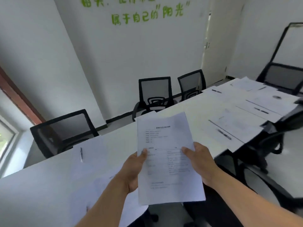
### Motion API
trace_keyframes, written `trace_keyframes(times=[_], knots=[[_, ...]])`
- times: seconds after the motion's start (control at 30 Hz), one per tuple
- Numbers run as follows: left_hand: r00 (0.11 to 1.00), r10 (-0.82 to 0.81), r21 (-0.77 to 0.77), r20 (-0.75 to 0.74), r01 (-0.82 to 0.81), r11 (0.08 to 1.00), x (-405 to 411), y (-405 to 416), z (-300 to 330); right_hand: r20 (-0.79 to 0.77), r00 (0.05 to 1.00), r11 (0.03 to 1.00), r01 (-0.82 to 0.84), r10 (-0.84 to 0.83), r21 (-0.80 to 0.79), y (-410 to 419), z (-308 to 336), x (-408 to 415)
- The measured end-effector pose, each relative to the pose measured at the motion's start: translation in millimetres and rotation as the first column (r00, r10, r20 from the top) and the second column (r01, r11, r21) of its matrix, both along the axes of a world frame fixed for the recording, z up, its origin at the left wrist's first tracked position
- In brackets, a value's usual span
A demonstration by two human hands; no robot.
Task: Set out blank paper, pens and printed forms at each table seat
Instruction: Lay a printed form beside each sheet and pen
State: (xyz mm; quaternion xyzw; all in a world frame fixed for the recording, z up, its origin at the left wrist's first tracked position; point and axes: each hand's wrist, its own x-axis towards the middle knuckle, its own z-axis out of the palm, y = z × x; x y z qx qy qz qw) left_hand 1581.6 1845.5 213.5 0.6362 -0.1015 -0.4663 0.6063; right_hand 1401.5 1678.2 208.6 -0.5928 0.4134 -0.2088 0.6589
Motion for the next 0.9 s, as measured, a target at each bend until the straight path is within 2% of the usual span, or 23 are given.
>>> trace_keyframes(times=[0.2, 0.33, 0.47, 0.63, 0.9], knots=[[0.976, -0.195, -0.053, 0.097, 0.201, 0.978, -128.3, -124.3, 21.7, 0.048, 0.98, 0.979, 0.196, -0.194, -0.046, -80.2, 30.2, -159.8], [0.966, -0.203, -0.052, 0.163, 0.214, 0.976, -248.8, -208.2, 38.0, 0.069, 0.956, 0.95, 0.292, -0.285, -0.114, -138.8, 51.1, -283.6], [0.954, -0.255, -0.1, 0.159, 0.272, 0.957, -354.0, -274.9, 47.7, 0.068, 0.923, 0.903, 0.385, -0.379, -0.19, -187.1, 72.0, -393.4], [0.891, -0.41, -0.124, 0.193, 0.437, 0.891, -491.8, -359.5, 72.3, 0.067, 0.842, 0.808, 0.534, -0.535, -0.25, -240.7, 93.8, -545.4], [0.776, -0.538, -0.149, 0.33, 0.605, 0.782, -618.0, -470.8, 106.5, 0.113, 0.703, 0.635, 0.69, -0.702, -0.346, -296.3, 116.7, -672.0]])
